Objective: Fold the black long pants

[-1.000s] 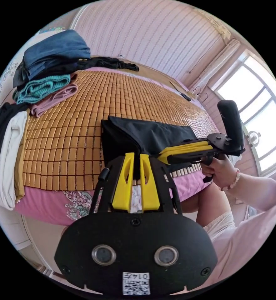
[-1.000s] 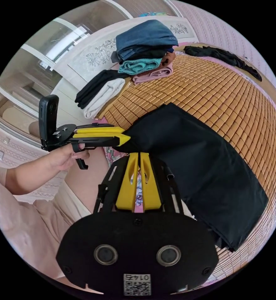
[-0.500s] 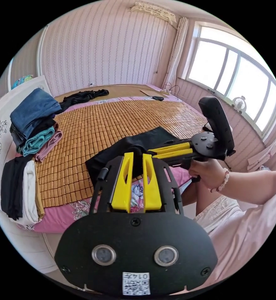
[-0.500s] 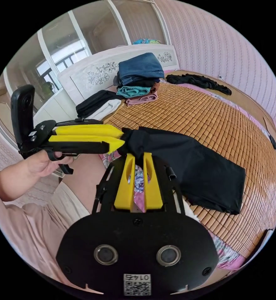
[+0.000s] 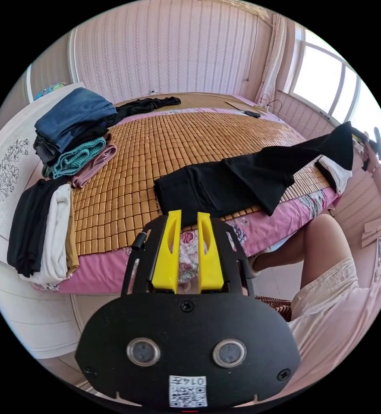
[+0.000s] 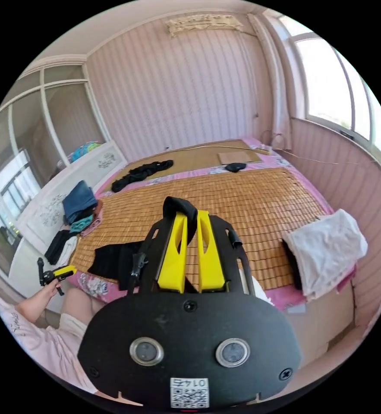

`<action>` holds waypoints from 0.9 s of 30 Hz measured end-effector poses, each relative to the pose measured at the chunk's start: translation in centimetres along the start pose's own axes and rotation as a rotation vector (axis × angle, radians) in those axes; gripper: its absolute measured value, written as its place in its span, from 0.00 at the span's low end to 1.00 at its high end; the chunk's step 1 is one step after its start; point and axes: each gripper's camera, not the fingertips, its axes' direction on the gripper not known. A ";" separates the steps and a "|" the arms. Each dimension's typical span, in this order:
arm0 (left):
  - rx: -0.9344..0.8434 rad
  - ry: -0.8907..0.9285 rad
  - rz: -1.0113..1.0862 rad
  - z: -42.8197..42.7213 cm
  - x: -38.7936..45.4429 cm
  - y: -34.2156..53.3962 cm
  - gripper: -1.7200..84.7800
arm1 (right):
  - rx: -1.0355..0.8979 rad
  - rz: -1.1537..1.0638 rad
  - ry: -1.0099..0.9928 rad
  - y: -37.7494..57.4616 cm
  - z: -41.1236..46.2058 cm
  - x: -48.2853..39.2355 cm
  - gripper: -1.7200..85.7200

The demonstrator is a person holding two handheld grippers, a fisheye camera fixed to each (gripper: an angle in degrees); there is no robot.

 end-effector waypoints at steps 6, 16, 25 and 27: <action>-0.064 -0.003 -0.019 5.4 -1.7 -5.9 0.12 | -0.152 0.125 0.070 0.6 1.6 3.9 0.12; -0.227 -0.072 -0.021 15.7 -3.5 -12.2 0.13 | -0.651 -0.318 -0.140 7.7 20.5 -16.0 0.20; -0.123 0.017 -0.009 13.2 -4.7 -13.8 0.01 | -0.574 -0.295 -0.134 2.6 19.2 -15.7 0.02; 0.023 0.053 -0.030 9.7 -5.7 -14.1 0.01 | -0.473 -0.246 -0.082 0.2 16.0 -13.0 0.02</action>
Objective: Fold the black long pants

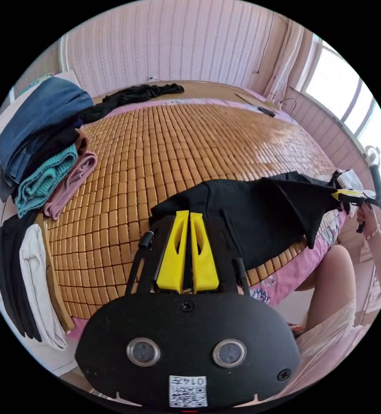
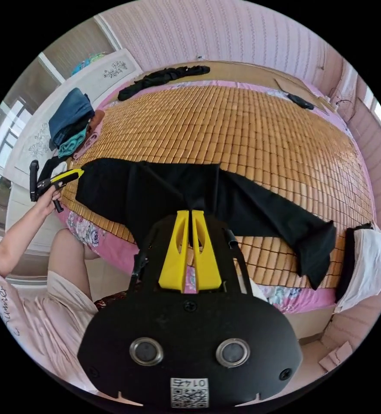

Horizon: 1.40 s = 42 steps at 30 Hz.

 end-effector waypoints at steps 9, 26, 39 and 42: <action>0.106 -0.104 -0.128 -7.9 -5.5 14.5 0.01 | 0.037 0.455 0.227 6.2 -9.0 13.5 0.05; 0.016 0.027 -0.076 -3.8 -7.4 8.8 0.15 | -0.125 -0.563 -0.084 -15.8 11.3 -21.9 0.13; -0.157 0.136 -0.034 -0.5 -8.3 9.9 0.01 | -0.214 -0.647 -0.134 -21.1 21.8 -32.7 0.04; -0.117 0.085 -0.026 -3.0 -7.7 11.1 0.01 | -0.112 -0.640 -0.272 -20.1 17.9 -29.9 0.03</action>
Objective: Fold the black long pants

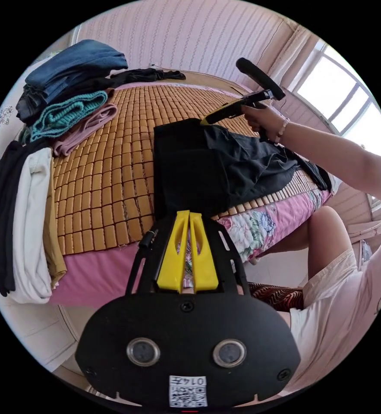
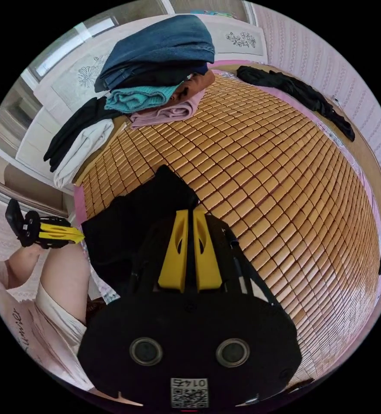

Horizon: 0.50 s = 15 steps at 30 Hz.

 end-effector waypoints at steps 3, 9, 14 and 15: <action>0.033 -0.055 0.004 -1.9 0.8 1.6 0.01 | 0.140 -0.005 -0.072 3.3 -5.2 -0.3 0.03; 0.295 -0.060 -0.007 -4.5 2.9 1.4 0.12 | 0.212 -0.126 -0.107 8.5 -11.5 -3.6 0.03; 0.236 -0.095 0.060 -2.1 3.7 -2.0 0.16 | 0.129 -0.113 -0.217 13.3 -10.8 -4.9 0.03; 0.209 -0.114 0.045 -1.4 3.4 -2.3 0.16 | 0.109 -0.066 -0.203 14.9 -10.1 -4.7 0.03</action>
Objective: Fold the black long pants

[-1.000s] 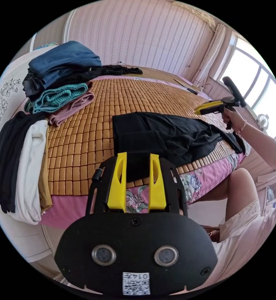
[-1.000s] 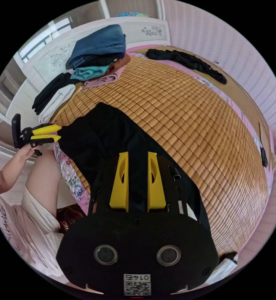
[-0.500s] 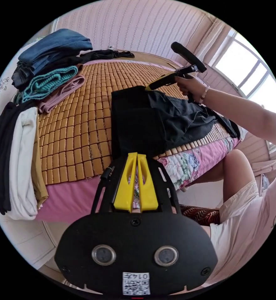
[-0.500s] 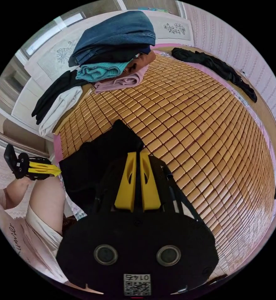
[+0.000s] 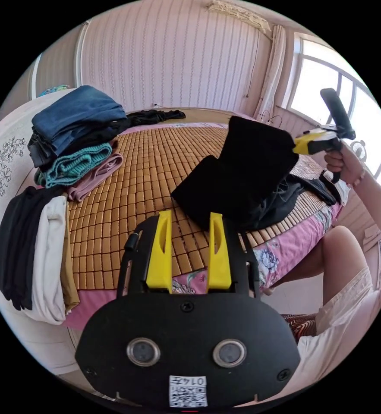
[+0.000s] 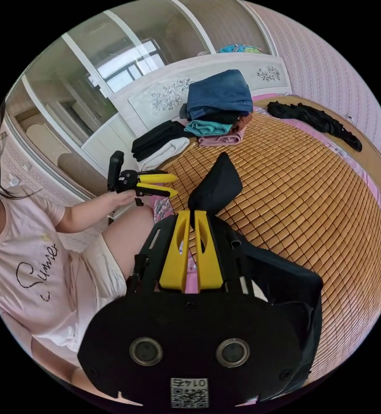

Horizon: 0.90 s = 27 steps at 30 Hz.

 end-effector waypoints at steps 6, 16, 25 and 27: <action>-0.011 0.187 -0.163 3.4 -2.5 0.0 0.16 | 0.040 0.274 -0.019 8.8 2.1 1.2 0.03; -0.143 0.259 -0.157 9.8 -0.8 -3.4 0.15 | 0.074 0.377 -0.047 14.4 3.2 -0.9 0.03; 0.033 0.476 -0.202 -2.2 -1.2 0.1 0.02 | 0.296 0.429 0.174 19.5 -4.0 -5.6 0.03; 0.103 0.544 -0.184 -6.8 -0.2 1.9 0.02 | 0.414 0.441 0.222 21.0 -7.3 -7.0 0.03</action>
